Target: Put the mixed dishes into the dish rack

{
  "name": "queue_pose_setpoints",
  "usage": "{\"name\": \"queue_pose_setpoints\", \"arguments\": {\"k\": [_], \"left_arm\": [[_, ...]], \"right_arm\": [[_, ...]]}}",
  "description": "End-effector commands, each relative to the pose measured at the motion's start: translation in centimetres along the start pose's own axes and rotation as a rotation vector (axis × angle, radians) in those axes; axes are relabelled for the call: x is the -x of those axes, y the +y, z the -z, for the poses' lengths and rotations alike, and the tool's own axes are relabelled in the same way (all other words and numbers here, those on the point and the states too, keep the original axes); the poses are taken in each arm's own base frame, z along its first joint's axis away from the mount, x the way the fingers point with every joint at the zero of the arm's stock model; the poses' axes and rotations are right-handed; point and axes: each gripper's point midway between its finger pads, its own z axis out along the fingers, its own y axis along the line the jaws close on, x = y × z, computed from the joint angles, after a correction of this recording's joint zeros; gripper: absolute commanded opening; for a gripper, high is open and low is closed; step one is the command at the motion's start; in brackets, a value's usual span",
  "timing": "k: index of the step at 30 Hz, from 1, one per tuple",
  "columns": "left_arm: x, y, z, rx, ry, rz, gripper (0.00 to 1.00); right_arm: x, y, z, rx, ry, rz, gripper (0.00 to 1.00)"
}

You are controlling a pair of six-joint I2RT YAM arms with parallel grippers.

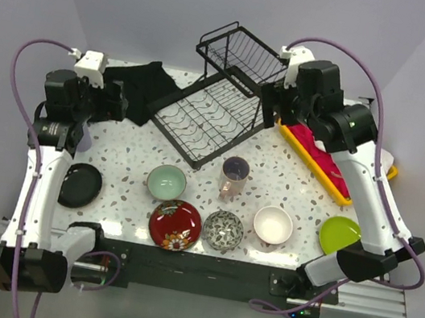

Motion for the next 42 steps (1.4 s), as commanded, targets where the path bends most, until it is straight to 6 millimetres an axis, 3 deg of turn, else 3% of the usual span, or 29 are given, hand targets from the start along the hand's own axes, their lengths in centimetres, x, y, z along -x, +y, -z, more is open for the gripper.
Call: {"name": "queue_pose_setpoints", "arguments": {"k": [1, 2, 3, 4, 9, 10, 13, 14, 16, 17, 20, 26, 27, 33, 37, 42], "left_arm": [[1.1, -1.4, 2.2, -0.056, -0.019, 0.011, 1.00], [1.2, -1.6, 2.5, -0.062, -0.021, 0.010, 1.00], [1.0, -1.9, 2.8, -0.076, -0.010, 0.011, 1.00], [1.0, -1.9, 2.9, -0.076, -0.009, 0.011, 1.00], [1.1, -1.8, 3.6, -0.061, 0.025, 0.036, 1.00], [1.1, -1.7, 3.8, -0.057, 0.017, 0.037, 1.00], [0.7, -0.9, 4.4, -0.023, -0.012, 0.011, 1.00], [0.4, -0.9, 4.5, -0.019, -0.003, 0.006, 1.00], [-0.5, -1.0, 4.7, -0.028, 0.036, -0.006, 1.00], [-0.5, -1.1, 5.0, -0.033, 0.035, -0.011, 1.00], [-0.9, -1.6, 5.9, -0.050, 0.036, -0.011, 1.00], [-1.7, -1.1, 6.1, -0.016, 0.042, -0.010, 1.00], [-1.7, -1.1, 6.1, -0.016, 0.043, -0.010, 1.00], [-2.4, -1.0, 5.7, -0.028, 0.069, -0.019, 1.00], [-2.1, -0.7, 5.7, -0.018, 0.071, -0.015, 1.00], [-1.8, -0.2, 5.9, 0.000, 0.075, -0.009, 1.00]], "right_arm": [[1.3, 5.4, 0.9, 0.312, -0.067, 0.091, 0.99], [2.4, 6.9, 1.1, 0.396, -0.125, 0.131, 0.99], [2.0, 7.9, 0.4, 0.429, -0.137, 0.169, 0.99], [2.3, 8.3, -0.3, 0.422, -0.159, 0.176, 0.99], [4.2, 14.5, -3.7, 0.506, -0.205, 0.257, 0.91], [3.0, 16.0, -6.0, 0.527, -0.149, 0.274, 0.89], [2.3, 18.6, -8.5, 0.537, -0.100, 0.255, 0.87], [0.9, 19.7, -10.4, 0.542, -0.049, 0.256, 0.86], [-0.1, 20.9, -12.0, 0.553, -0.013, 0.254, 0.86], [-1.5, 21.7, -13.9, 0.554, 0.027, 0.260, 0.85], [-3.3, 22.9, -16.4, 0.562, 0.079, 0.269, 0.83], [-4.3, 24.9, -19.0, 0.611, 0.093, 0.345, 0.82], [-5.3, 25.2, -20.1, 0.613, 0.115, 0.351, 0.82], [-6.7, 26.4, -22.1, 0.637, 0.136, 0.371, 0.82], [-8.7, 27.2, -23.4, 0.649, 0.176, 0.383, 0.81], [-9.5, 27.5, -25.0, 0.633, 0.183, 0.398, 0.78]]}}
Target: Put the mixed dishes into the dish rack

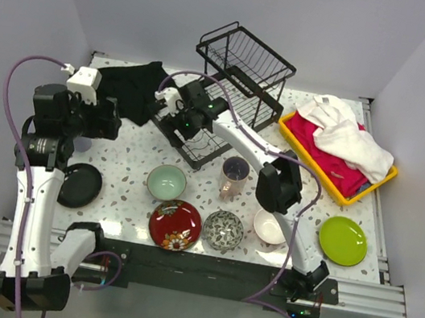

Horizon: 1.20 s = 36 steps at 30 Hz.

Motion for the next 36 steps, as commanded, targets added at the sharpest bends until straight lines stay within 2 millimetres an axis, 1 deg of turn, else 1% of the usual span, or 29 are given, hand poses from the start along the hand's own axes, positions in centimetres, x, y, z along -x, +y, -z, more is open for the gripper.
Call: {"name": "queue_pose_setpoints", "arguments": {"k": [1, 5, 6, 9, 10, 12, 13, 15, 16, 17, 20, 21, 22, 23, 24, 25, 27, 28, 30, 31, 32, 33, 35, 36], "left_arm": [[1.0, 0.3, 0.8, 0.010, -0.022, -0.016, 1.00], [0.9, 0.6, 1.0, 0.021, -0.021, -0.011, 1.00], [0.8, 0.6, 1.0, 0.019, -0.020, -0.012, 1.00], [0.6, 0.7, 1.0, 0.021, -0.019, -0.008, 1.00], [0.5, 0.7, 1.1, 0.021, -0.020, -0.007, 1.00], [0.4, 0.7, 1.2, 0.021, -0.021, -0.005, 1.00], [0.4, 0.7, 1.3, 0.021, -0.022, -0.006, 1.00], [0.1, 0.6, 1.2, 0.018, -0.020, -0.007, 1.00], [0.0, 0.6, 1.3, 0.018, -0.023, -0.006, 1.00], [0.0, 0.6, 1.3, 0.018, -0.026, -0.007, 1.00], [-0.2, 0.5, 1.4, 0.017, -0.029, -0.009, 1.00], [-0.4, 0.5, 1.3, 0.015, -0.027, -0.009, 1.00], [-0.4, 0.5, 1.5, 0.016, -0.035, -0.012, 1.00], [-0.5, 0.6, 1.5, 0.020, -0.035, -0.010, 1.00], [-0.7, 0.6, 1.4, 0.021, -0.033, -0.012, 1.00], [-0.6, 0.6, 1.6, 0.023, -0.039, -0.014, 1.00], [-0.8, 0.6, 1.6, 0.025, -0.034, -0.017, 1.00], [-0.9, 0.6, 1.7, 0.025, -0.032, -0.018, 1.00], [-1.1, 0.5, 1.8, 0.023, -0.028, -0.023, 1.00], [-1.1, 0.5, 2.0, 0.023, -0.031, -0.023, 1.00], [-1.1, 0.5, 2.0, 0.023, -0.032, -0.027, 1.00], [-1.2, 0.4, 2.1, 0.023, -0.032, -0.028, 1.00], [-1.5, 0.4, 2.1, 0.020, -0.025, -0.023, 1.00], [-1.8, 0.3, 2.0, 0.016, -0.020, -0.023, 1.00]], "right_arm": [[1.8, 0.0, -0.5, 0.000, -0.049, 0.043, 0.77], [1.3, -0.4, -1.6, -0.010, -0.031, 0.078, 0.68], [1.2, -0.5, -1.7, -0.011, -0.029, 0.083, 0.64], [0.6, -0.5, -2.1, -0.011, -0.007, 0.105, 0.56], [0.3, -0.6, -2.1, -0.012, 0.004, 0.114, 0.50], [-0.1, -0.5, -2.1, -0.011, 0.015, 0.121, 0.44], [-0.2, -0.5, -2.1, -0.010, 0.020, 0.126, 0.36], [-0.8, -0.2, -2.1, -0.007, 0.037, 0.136, 0.28], [-1.2, -0.1, -1.9, -0.009, 0.046, 0.147, 0.20], [-1.4, 0.0, -1.9, -0.014, 0.052, 0.155, 0.14], [-2.0, 0.5, -1.5, -0.025, 0.069, 0.207, 0.00], [-1.8, 0.5, -1.7, -0.053, 0.062, 0.238, 0.00], [-1.1, 0.4, -0.9, -0.075, 0.040, 0.286, 0.00], [-2.9, 0.4, -1.5, -0.083, 0.078, 0.310, 0.00], [-2.3, 0.4, -1.6, -0.114, 0.054, 0.346, 0.00], [-3.0, 0.6, -1.6, -0.110, 0.065, 0.384, 0.00], [-3.0, 0.2, -1.5, -0.149, 0.067, 0.408, 0.00], [-3.3, 0.2, -1.5, -0.155, 0.077, 0.413, 0.00], [-3.2, 0.1, -1.1, -0.172, 0.075, 0.417, 0.00], [-3.8, 0.0, -1.1, -0.181, 0.088, 0.424, 0.00], [-3.9, 0.0, -0.9, -0.186, 0.090, 0.433, 0.00], [-3.3, 0.1, -0.3, -0.195, 0.067, 0.442, 0.00], [-3.9, 0.3, -0.1, -0.182, 0.082, 0.451, 0.00], [-4.0, 0.4, 0.4, -0.176, 0.088, 0.457, 0.00]]}}
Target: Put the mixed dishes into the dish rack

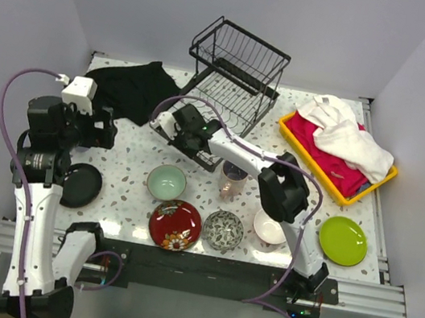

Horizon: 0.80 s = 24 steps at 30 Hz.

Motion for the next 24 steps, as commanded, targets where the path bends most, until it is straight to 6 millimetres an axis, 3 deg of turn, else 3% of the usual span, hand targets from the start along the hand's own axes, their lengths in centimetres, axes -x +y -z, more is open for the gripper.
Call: {"name": "queue_pose_setpoints", "arguments": {"k": [1, 6, 14, 24], "left_arm": [[-0.5, -0.2, 0.2, -0.013, -0.002, -0.011, 1.00], [-0.7, -0.3, -0.1, -0.025, 0.006, -0.009, 1.00], [-1.1, -0.5, -1.0, -0.046, 0.012, 0.012, 1.00], [-1.5, -0.7, -2.1, -0.077, 0.041, 0.005, 0.99]], "right_arm": [[0.8, -0.6, 2.6, -0.046, -0.006, 0.233, 0.00], [-0.4, 0.5, 4.2, 0.005, -0.016, 0.305, 0.00], [-4.2, 1.7, 5.8, 0.052, 0.019, 0.408, 0.00], [-8.0, -0.6, 6.5, 0.073, 0.078, 0.429, 0.00]]}}
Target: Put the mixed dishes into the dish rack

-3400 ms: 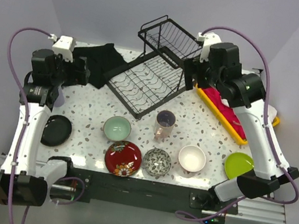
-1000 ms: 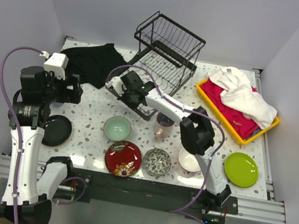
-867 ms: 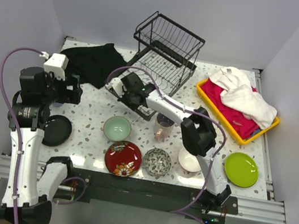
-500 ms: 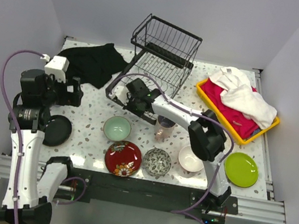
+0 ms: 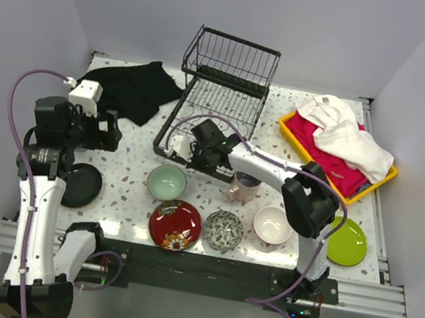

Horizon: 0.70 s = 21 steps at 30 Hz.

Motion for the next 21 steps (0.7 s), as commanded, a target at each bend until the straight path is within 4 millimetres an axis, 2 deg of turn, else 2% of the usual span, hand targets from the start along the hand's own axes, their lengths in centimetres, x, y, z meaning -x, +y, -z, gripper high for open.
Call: {"name": "queue_pose_setpoints", "arguments": {"k": [1, 6, 11, 15, 20, 21], "left_arm": [[0.6, -0.1, -0.7, -0.028, -0.021, -0.014, 0.99], [0.4, -0.2, -1.5, -0.044, -0.014, -0.004, 0.98], [0.1, -0.8, -2.3, -0.094, 0.003, -0.017, 0.95], [-0.3, -1.4, -2.5, -0.140, 0.007, -0.048, 0.95], [0.2, -2.2, -2.3, -0.198, -0.012, -0.102, 0.96], [0.3, -2.3, -2.3, -0.208, -0.012, -0.104, 0.96]], "right_arm": [[-2.7, -2.3, 2.3, -0.042, 0.077, 0.212, 0.00], [-5.2, -3.1, 2.6, -0.014, 0.121, 0.207, 0.00], [-6.9, -4.0, 3.2, -0.020, 0.144, 0.204, 0.00], [-8.6, -3.6, 3.6, -0.024, 0.184, 0.245, 0.00], [-9.2, -3.4, 4.4, -0.033, 0.182, 0.235, 0.00], [-9.2, -3.6, 4.5, -0.049, 0.187, 0.222, 0.04]]}}
